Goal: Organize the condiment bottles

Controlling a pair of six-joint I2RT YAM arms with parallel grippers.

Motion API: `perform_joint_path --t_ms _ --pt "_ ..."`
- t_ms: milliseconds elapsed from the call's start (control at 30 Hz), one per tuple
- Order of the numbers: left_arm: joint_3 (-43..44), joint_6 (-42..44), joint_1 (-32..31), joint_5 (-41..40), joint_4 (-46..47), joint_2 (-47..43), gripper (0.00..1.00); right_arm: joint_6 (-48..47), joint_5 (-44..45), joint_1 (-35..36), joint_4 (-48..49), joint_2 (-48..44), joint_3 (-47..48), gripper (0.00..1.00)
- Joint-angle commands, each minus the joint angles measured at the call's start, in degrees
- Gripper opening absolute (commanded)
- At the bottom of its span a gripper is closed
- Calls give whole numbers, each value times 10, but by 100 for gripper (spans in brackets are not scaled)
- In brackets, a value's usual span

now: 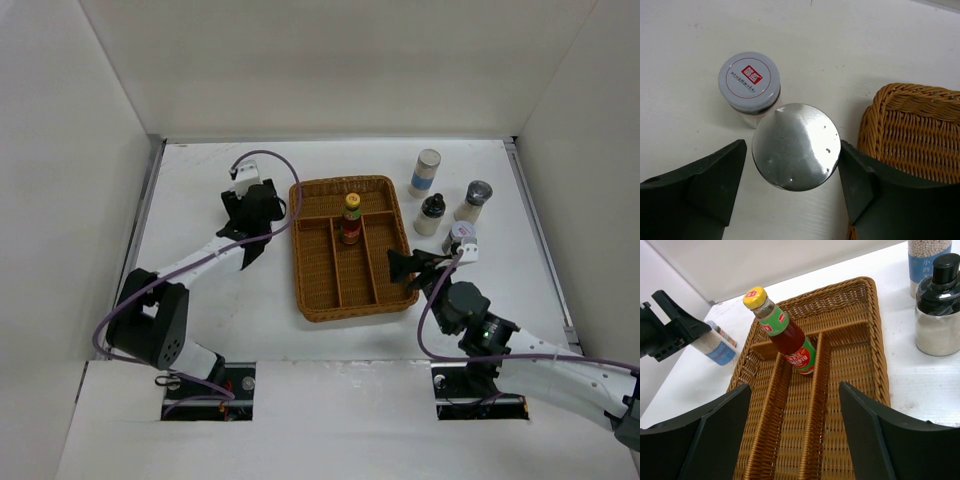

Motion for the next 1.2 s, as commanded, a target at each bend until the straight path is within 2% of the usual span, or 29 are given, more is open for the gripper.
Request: perform_joint_path --t_ms 0,133,233,333,433,600,900,1033,1167 --pt "27 -9 3 9 31 6 65 2 10 -2 17 -1 2 78" --pt "20 -7 -5 2 40 -11 40 4 7 -3 17 0 1 77" --pt "7 5 -27 -18 54 -58 34 1 9 -3 17 -1 2 77" --pt "7 19 -56 -52 56 -113 33 4 6 -3 18 -2 1 77" --pt "31 41 -77 -66 72 -125 33 4 7 -2 18 -1 1 77" --pt "106 48 -95 -38 93 -65 30 2 4 -4 22 12 1 75" --pt "233 50 -118 4 111 109 29 5 4 -6 22 9 -1 75" --pt "243 55 -127 -2 108 146 29 3 7 -5 22 2 -1 75" --pt "215 53 -128 -16 112 165 30 5 7 -6 22 -5 -4 76"
